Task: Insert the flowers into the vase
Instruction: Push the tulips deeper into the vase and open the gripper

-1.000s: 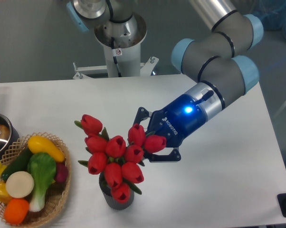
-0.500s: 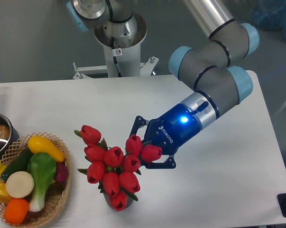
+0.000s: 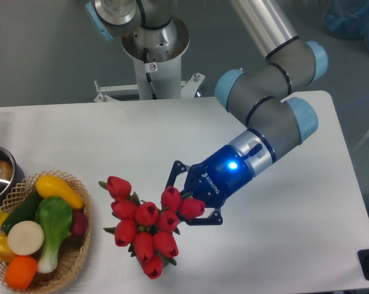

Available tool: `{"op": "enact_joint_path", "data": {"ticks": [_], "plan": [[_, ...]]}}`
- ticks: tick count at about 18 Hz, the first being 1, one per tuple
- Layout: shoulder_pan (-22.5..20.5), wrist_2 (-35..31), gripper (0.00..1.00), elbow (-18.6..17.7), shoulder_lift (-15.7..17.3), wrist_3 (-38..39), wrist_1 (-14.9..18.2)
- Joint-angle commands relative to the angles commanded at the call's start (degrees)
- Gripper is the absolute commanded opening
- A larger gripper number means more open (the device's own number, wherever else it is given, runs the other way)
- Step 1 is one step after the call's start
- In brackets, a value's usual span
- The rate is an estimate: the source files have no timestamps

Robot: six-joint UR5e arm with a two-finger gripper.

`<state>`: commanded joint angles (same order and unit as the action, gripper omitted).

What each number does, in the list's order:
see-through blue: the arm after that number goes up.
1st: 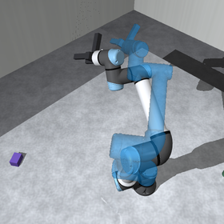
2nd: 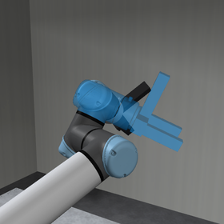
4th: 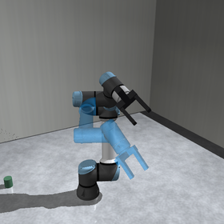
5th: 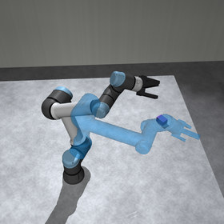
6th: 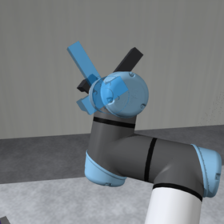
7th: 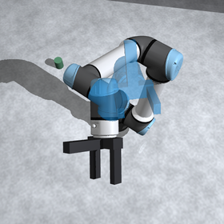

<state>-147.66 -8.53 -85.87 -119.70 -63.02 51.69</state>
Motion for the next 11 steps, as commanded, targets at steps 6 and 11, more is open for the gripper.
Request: {"op": "enact_joint_path", "data": {"ticks": [6,11], "plan": [[0.1,-0.1,0.12,-0.6,-0.4,0.0,-0.4],[1.4,-2.7,0.15,-0.9,-1.3,0.0,-0.4]]}}
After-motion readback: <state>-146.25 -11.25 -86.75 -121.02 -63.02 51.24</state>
